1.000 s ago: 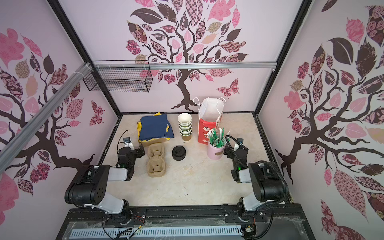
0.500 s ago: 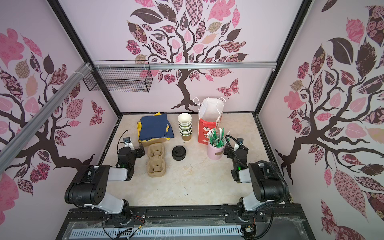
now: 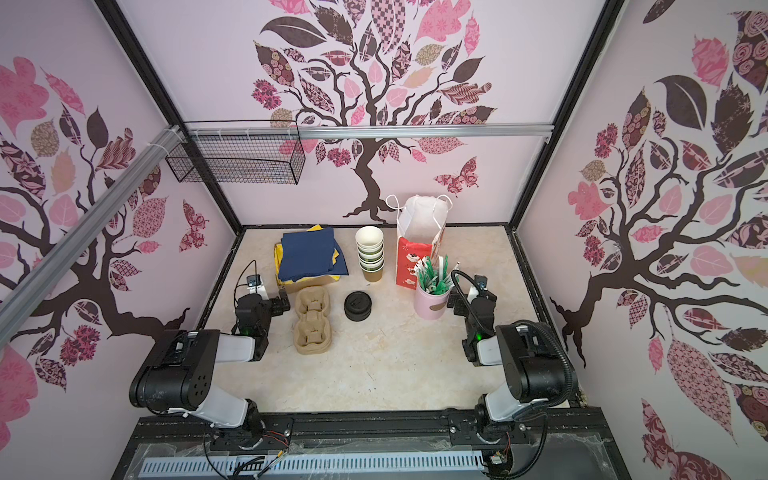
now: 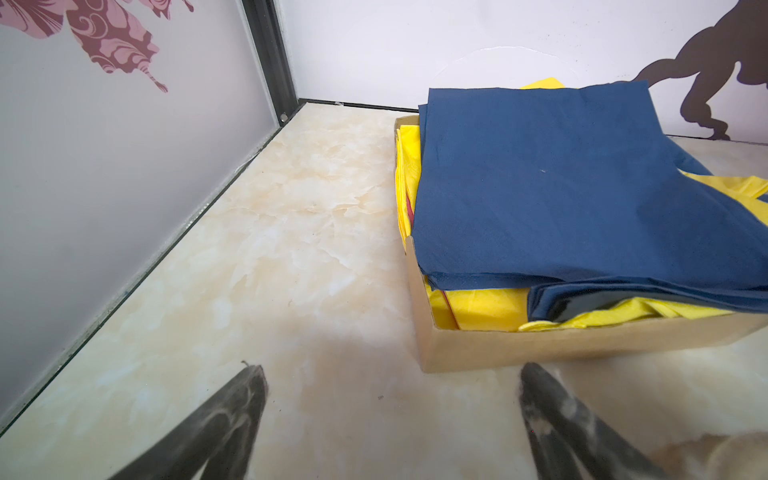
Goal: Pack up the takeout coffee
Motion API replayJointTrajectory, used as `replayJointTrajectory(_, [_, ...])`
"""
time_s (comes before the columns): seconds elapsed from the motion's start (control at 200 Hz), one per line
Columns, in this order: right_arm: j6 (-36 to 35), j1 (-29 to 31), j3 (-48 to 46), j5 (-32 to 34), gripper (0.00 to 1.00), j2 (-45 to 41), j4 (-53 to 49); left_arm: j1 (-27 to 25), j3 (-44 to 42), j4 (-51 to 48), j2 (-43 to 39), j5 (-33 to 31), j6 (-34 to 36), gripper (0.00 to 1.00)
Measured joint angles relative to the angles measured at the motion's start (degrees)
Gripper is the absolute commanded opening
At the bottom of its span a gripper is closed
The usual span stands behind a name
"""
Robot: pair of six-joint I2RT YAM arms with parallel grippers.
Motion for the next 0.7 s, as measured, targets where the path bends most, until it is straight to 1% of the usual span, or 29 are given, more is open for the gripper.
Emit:
replayJointTrajectory(0.115, [0.8, 0.0, -1.4, 2.6, 1.0, -3.7, -1.4, 0.0, 0.0, -1.5, -2.2, -1.0, -0.1, 0.97])
replayJointTrajectory(0.26, [4.3, 0.0, -3.4, 5.8, 1.0, -16.3, -7.3, 0.0, 0.0, -5.3, -10.5, -1.6, -0.1, 0.97])
replayJointTrajectory(0.36, [8.0, 0.0, -2.3, 8.2, 1.0, -26.5, -18.6, 0.0, 0.1, -9.1, -16.1, -1.7, 0.2, 0.97])
replayJointTrajectory(0.45, [11.4, 0.0, 0.7, 10.2, 1.0, -32.1, -30.1, 0.0, 1.6, -14.9, -20.1, -1.5, 0.3, 0.97])
replayJointTrajectory(0.575, [17.1, 0.0, 5.4, 11.8, 1.0, -35.1, -44.8, 0.0, 6.6, -24.6, -24.0, 0.2, -0.5, 0.97])
replayJointTrajectory(0.7, [22.8, 0.0, 10.8, 12.1, 1.0, -35.3, -58.2, 0.0, 14.9, -34.8, -25.1, 5.2, -4.0, 0.95])
